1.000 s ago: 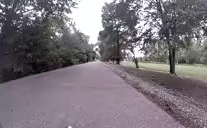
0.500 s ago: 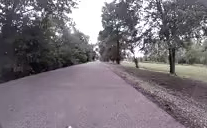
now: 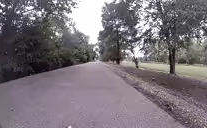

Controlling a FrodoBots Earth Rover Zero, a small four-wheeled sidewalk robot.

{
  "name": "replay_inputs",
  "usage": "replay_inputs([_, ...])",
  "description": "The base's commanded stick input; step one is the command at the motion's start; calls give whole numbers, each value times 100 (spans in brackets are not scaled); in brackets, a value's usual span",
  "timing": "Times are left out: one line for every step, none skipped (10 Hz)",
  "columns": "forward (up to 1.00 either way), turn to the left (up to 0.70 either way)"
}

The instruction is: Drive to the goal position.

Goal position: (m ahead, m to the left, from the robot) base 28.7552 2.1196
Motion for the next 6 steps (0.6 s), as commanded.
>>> replay_inputs([6, 1])
replay_inputs([6, 1])
replay_inputs([6, 1])
replay_inputs([6, 1])
replay_inputs([6, 1])
replay_inputs([6, 1])
